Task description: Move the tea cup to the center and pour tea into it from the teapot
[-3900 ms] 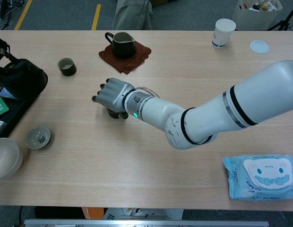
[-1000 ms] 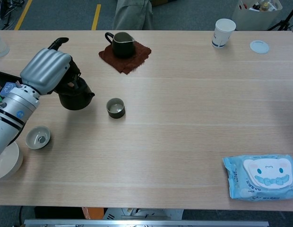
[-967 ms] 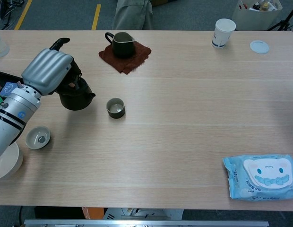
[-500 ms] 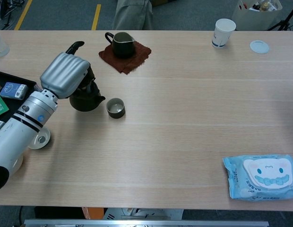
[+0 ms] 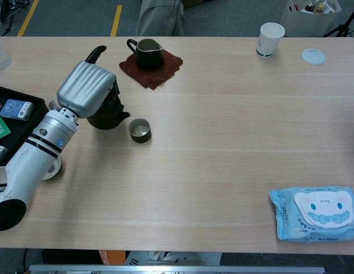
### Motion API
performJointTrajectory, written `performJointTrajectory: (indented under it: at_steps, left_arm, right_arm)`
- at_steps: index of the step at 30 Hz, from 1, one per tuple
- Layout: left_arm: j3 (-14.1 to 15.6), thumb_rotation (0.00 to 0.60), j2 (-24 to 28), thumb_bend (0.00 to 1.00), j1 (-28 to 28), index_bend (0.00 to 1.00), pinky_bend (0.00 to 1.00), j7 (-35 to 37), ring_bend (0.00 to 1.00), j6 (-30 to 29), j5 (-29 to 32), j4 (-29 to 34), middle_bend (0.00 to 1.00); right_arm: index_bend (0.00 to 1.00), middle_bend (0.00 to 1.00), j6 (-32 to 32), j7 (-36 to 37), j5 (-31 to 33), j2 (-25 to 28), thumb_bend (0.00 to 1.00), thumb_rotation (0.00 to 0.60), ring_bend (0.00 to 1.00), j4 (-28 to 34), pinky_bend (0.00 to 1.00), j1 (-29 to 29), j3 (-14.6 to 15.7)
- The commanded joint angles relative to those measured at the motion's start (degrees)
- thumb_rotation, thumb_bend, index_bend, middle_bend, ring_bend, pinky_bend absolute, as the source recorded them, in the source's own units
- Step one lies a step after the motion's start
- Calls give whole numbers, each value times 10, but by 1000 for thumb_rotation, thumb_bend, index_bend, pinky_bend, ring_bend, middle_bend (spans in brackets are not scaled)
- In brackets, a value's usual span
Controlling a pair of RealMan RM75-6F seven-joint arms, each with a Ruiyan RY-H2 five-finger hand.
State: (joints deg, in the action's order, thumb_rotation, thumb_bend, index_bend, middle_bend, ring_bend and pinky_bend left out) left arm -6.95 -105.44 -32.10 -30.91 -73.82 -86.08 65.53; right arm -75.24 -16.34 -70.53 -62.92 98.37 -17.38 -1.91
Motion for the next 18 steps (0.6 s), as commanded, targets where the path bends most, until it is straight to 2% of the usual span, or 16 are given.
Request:
performJointTrajectory:
  at_steps: [1, 11, 18]
  left_arm:
    - [6, 515, -7, 265, -3, 998, 46, -4, 868, -10, -13, -17, 1000]
    - [22, 516, -17, 265, -2, 996, 46, -19, 866, -22, -34, -40, 1000]
    - [31, 495, -25, 265, -4, 996, 46, -35, 866, -25, -47, -55, 1000]
  right_arm:
    - [135, 214, 1, 2, -1, 1, 289, 600, 62, 0, 80, 2, -2]
    - [135, 214, 9, 15, -4, 8, 289, 600, 62, 4, 80, 12, -9]
    - [135, 214, 11, 24, -6, 13, 289, 600, 62, 5, 80, 18, -12]
